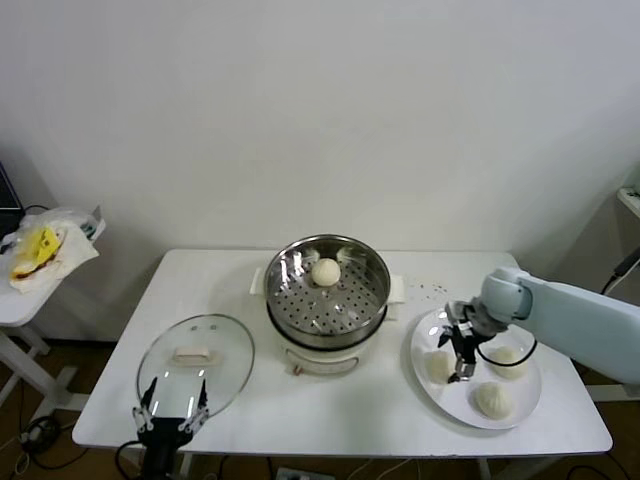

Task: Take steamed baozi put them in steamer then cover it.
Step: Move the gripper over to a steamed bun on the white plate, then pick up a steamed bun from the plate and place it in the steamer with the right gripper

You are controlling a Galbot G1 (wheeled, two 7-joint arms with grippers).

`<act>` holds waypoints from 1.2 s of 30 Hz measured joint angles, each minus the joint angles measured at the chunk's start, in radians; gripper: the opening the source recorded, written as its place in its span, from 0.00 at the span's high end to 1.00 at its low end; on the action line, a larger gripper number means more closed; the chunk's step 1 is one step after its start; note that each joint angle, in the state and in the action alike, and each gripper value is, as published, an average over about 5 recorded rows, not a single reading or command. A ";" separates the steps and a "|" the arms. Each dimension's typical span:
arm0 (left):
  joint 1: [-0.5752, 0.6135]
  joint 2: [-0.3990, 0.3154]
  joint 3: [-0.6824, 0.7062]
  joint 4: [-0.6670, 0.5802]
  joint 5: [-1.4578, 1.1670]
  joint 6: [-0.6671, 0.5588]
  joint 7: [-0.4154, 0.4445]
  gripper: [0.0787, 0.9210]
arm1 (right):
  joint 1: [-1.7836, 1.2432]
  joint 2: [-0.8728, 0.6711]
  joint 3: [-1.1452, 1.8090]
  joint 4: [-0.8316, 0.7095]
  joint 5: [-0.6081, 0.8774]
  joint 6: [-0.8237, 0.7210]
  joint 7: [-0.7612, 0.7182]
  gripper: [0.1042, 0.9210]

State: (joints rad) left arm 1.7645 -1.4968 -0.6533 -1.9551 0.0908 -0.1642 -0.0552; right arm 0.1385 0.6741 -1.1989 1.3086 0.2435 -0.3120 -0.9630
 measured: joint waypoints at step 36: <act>0.042 0.001 0.035 -0.018 -0.001 -0.007 0.003 0.12 | 0.479 0.050 -0.265 -0.054 0.220 0.048 -0.060 0.32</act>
State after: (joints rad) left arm 1.8070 -1.4955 -0.6182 -1.9729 0.0897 -0.1714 -0.0527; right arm 0.6180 0.7240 -1.4640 1.2542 0.4638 -0.2637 -1.0226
